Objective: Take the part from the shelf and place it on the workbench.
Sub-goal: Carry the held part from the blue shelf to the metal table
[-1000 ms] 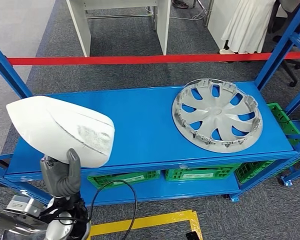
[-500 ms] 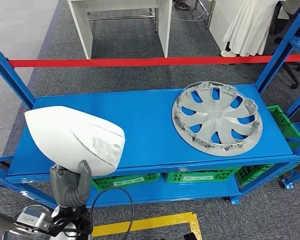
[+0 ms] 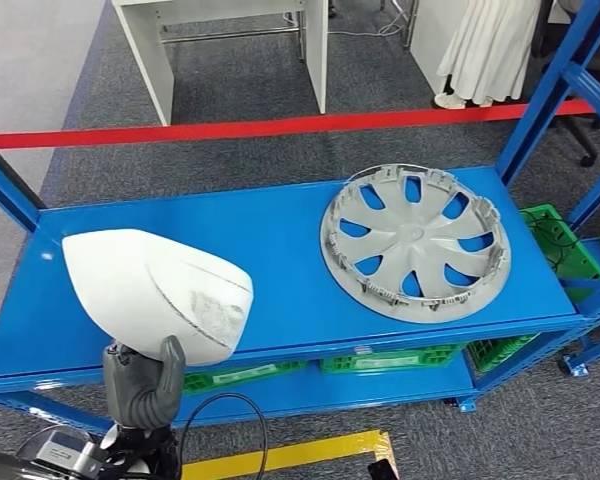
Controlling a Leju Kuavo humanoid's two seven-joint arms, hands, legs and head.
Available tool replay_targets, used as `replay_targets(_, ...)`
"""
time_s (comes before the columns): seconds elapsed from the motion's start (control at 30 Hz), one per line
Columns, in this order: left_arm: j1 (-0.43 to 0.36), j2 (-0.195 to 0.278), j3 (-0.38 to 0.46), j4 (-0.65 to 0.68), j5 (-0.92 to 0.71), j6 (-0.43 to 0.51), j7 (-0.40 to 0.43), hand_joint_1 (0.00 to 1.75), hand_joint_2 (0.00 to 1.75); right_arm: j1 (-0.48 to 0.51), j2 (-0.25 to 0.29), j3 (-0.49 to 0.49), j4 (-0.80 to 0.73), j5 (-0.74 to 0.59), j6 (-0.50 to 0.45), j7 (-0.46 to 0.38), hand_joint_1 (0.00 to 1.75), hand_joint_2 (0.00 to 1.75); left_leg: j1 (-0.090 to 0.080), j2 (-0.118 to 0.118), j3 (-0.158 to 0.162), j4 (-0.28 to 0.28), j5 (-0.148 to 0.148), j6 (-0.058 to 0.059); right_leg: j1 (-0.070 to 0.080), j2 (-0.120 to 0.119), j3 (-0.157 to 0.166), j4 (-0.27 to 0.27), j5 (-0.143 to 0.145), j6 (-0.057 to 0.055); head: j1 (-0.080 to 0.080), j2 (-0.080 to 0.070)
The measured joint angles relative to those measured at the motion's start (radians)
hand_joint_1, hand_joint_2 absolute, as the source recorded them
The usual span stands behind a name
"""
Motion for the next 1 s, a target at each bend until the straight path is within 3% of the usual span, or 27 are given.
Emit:
replay_targets(0.07,0.001,0.002,0.0,-0.002,0.0,-0.001,0.0,1.75,1.75,-0.001,0.002,0.0,0.001,0.0,0.0,0.0,0.0,0.0,-0.012,-0.001,0.017,-0.087,0.054,0.02,0.002,0.001,0.0,-0.001,0.0,0.005,0.0,0.0)
replay_targets(0.13,0.001,0.004,-0.001,-0.004,0.004,-0.002,0.0,1.75,1.75,-0.002,0.003,0.001,0.003,0.0,-0.001,0.0,0.0,0.0,-0.018,-0.002,0.018,-0.114,0.057,0.027,0.0,-0.001,-0.005,-0.004,0.006,0.017,-0.002,0.0)
replay_targets(0.2,0.002,0.004,-0.002,-0.006,0.014,-0.008,0.0,1.75,1.75,-0.001,0.002,0.0,0.003,0.0,-0.001,0.006,0.0,0.0,-0.016,-0.003,0.023,-0.133,0.064,0.025,-0.003,-0.004,-0.009,-0.009,0.009,0.03,-0.003,0.0)
replay_targets(0.27,0.002,0.004,-0.002,-0.007,0.027,-0.019,0.0,1.75,1.75,0.0,0.002,0.0,0.003,0.002,-0.001,0.018,0.0,0.0,-0.01,-0.002,0.028,-0.152,0.078,0.027,-0.002,-0.005,-0.025,0.026,-0.023,0.038,0.0,0.0)
replay_targets(0.37,0.004,0.003,-0.003,-0.007,0.04,-0.032,0.001,1.75,1.75,0.0,0.001,0.0,0.003,0.006,0.003,0.031,0.0,0.0,-0.012,0.003,0.023,-0.155,0.087,0.032,-0.003,-0.006,-0.091,0.191,-0.114,0.044,0.004,0.0)
replay_targets(0.4,0.005,0.003,-0.004,-0.007,0.043,-0.036,0.001,1.75,1.75,0.002,0.0,0.0,0.003,0.007,0.005,0.035,0.0,0.0,-0.013,0.004,0.021,-0.153,0.089,0.033,-0.003,-0.006,-0.103,0.229,-0.126,0.045,0.004,0.0)
replay_targets(0.43,0.005,0.003,-0.004,-0.007,0.046,-0.04,0.001,1.75,1.75,0.003,0.0,0.0,0.003,0.008,0.007,0.038,0.0,0.0,-0.015,0.005,0.019,-0.152,0.09,0.033,-0.002,-0.006,-0.1,0.235,-0.12,0.046,0.004,0.0)
replay_targets(0.47,0.005,0.003,-0.005,-0.007,0.049,-0.045,0.001,1.75,1.75,0.003,0.0,0.0,0.003,0.009,0.008,0.04,0.0,0.0,-0.016,0.005,0.017,-0.15,0.091,0.033,-0.002,-0.006,-0.076,0.2,-0.096,0.044,0.004,0.0)
replay_targets(0.5,0.004,0.003,-0.005,-0.007,0.053,-0.048,0.002,1.75,1.75,0.003,0.0,-0.001,0.003,0.009,0.009,0.042,0.0,0.0,-0.017,0.005,0.017,-0.148,0.091,0.033,-0.002,-0.006,-0.038,0.136,-0.062,0.041,0.004,0.0)
replay_targets(0.57,0.003,0.002,-0.005,-0.007,0.057,-0.053,0.002,1.75,1.75,-0.001,-0.001,-0.001,0.003,0.01,0.01,0.043,0.0,0.0,-0.02,0.005,0.013,-0.143,0.094,0.028,0.001,-0.006,0.033,0.01,-0.024,0.032,0.003,0.0)
replay_targets(0.63,0.0,-0.001,-0.005,-0.007,0.059,-0.056,0.003,1.75,1.75,-0.003,-0.002,-0.001,0.003,0.01,0.012,0.043,0.0,0.0,-0.021,0.005,0.005,-0.139,0.1,0.018,0.006,-0.005,0.055,-0.034,-0.019,0.022,0.003,0.0)
replay_targets(0.73,-0.001,-0.002,-0.006,-0.007,0.06,-0.057,0.003,1.75,1.75,-0.001,-0.003,-0.001,0.003,0.01,0.02,0.043,0.0,0.0,-0.017,0.002,-0.004,-0.128,0.094,0.002,0.005,-0.007,0.049,-0.041,-0.001,0.007,0.003,0.0)
replay_targets(0.8,-0.002,-0.002,-0.005,-0.007,0.06,-0.058,0.003,1.75,1.75,-0.003,-0.003,-0.001,0.003,0.009,0.025,0.043,0.0,0.0,-0.013,-0.001,-0.027,-0.065,0.035,-0.011,-0.001,-0.012,0.035,-0.047,0.015,-0.004,-0.001,0.0)
replay_targets(0.87,-0.002,-0.001,-0.005,-0.006,0.06,-0.059,0.003,1.75,1.75,-0.004,-0.003,-0.001,0.003,0.008,0.028,0.042,0.0,0.0,-0.006,-0.002,-0.065,0.055,-0.045,-0.023,-0.001,-0.014,0.015,-0.045,0.028,-0.006,-0.004,0.0)
replay_targets(0.9,-0.002,-0.001,-0.005,-0.005,0.06,-0.06,0.003,1.75,1.75,-0.004,-0.003,-0.001,0.003,0.008,0.029,0.043,0.0,0.0,-0.002,-0.002,-0.074,0.1,-0.068,-0.028,-0.002,-0.015,0.005,-0.045,0.036,-0.005,-0.004,0.0)
replay_targets(0.93,-0.002,0.0,-0.005,-0.004,0.06,-0.06,0.003,1.75,1.75,-0.003,-0.004,-0.001,0.003,0.007,0.03,0.043,0.0,0.0,0.002,-0.002,-0.069,0.117,-0.074,-0.031,-0.002,-0.016,-0.006,-0.043,0.043,-0.003,-0.004,0.0)
replay_targets(0.97,-0.002,0.001,-0.005,-0.004,0.06,-0.061,0.003,1.75,1.75,-0.003,-0.004,-0.001,0.003,0.007,0.032,0.043,0.0,0.0,0.005,-0.002,-0.045,0.094,-0.062,-0.033,-0.003,-0.016,-0.017,-0.042,0.05,0.0,-0.004,0.0)
replay_targets(1.0,-0.003,0.001,-0.005,-0.003,0.06,-0.062,0.003,1.75,1.75,-0.004,-0.004,-0.001,0.003,0.007,0.033,0.046,0.0,0.0,0.009,-0.002,-0.003,0.033,-0.036,-0.035,-0.005,-0.016,-0.027,-0.04,0.057,0.004,-0.004,0.0)
